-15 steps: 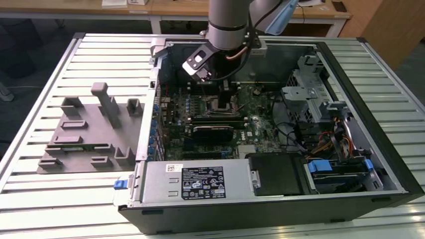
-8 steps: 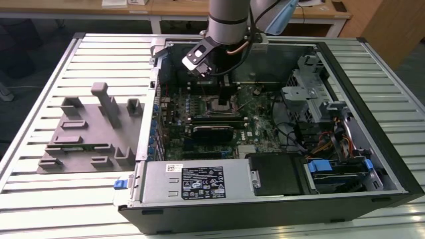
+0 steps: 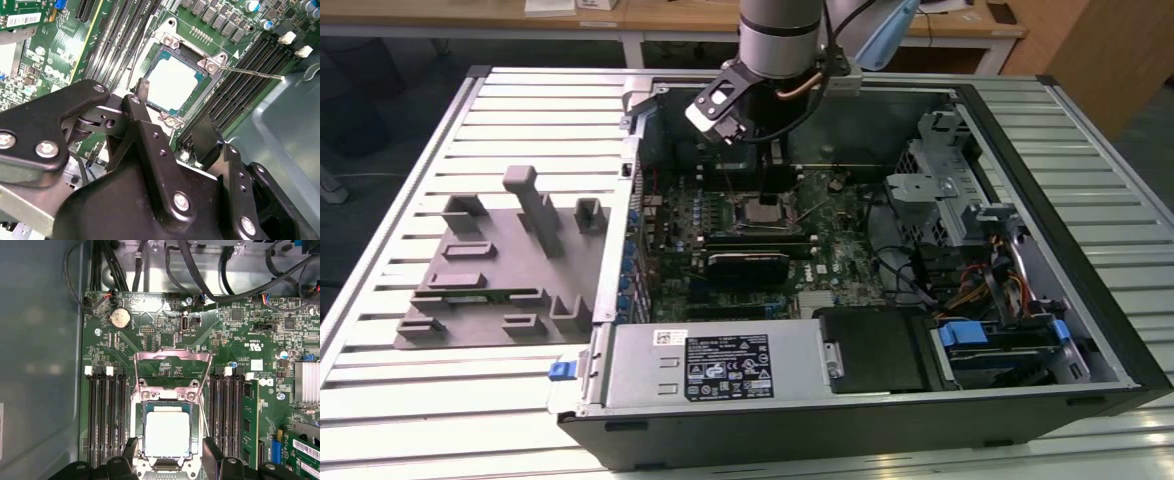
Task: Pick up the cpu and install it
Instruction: 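Place the cpu into insertion slot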
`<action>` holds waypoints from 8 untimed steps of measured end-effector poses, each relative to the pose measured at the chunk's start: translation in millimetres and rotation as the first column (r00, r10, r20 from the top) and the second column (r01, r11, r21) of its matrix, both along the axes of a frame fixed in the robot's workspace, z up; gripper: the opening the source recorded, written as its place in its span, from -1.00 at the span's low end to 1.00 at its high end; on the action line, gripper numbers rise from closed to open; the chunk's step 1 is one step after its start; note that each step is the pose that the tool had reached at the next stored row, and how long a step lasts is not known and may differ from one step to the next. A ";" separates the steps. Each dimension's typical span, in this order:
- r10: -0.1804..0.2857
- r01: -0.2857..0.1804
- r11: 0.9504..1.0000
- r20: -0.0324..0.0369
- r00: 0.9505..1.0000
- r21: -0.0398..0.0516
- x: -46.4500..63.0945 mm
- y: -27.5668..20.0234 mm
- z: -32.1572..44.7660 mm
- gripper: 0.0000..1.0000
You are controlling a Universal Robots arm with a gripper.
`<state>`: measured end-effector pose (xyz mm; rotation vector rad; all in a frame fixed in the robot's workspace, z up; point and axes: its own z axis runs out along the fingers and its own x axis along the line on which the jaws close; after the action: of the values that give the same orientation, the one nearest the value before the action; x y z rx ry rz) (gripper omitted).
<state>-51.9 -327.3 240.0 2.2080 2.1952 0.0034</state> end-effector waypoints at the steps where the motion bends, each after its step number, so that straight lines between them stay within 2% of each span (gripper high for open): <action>1: 0.000 0.000 1.000 0.000 1.000 0.000 0.0 0.0 0.0 0.23; 7: 0.000 0.000 1.000 0.000 1.000 0.000 0.0 0.0 0.2 0.20; 8: 0.000 0.000 1.000 0.000 1.000 0.000 0.0 0.0 0.2 0.07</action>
<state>-51.9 -327.3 240.1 2.2079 2.1952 0.0032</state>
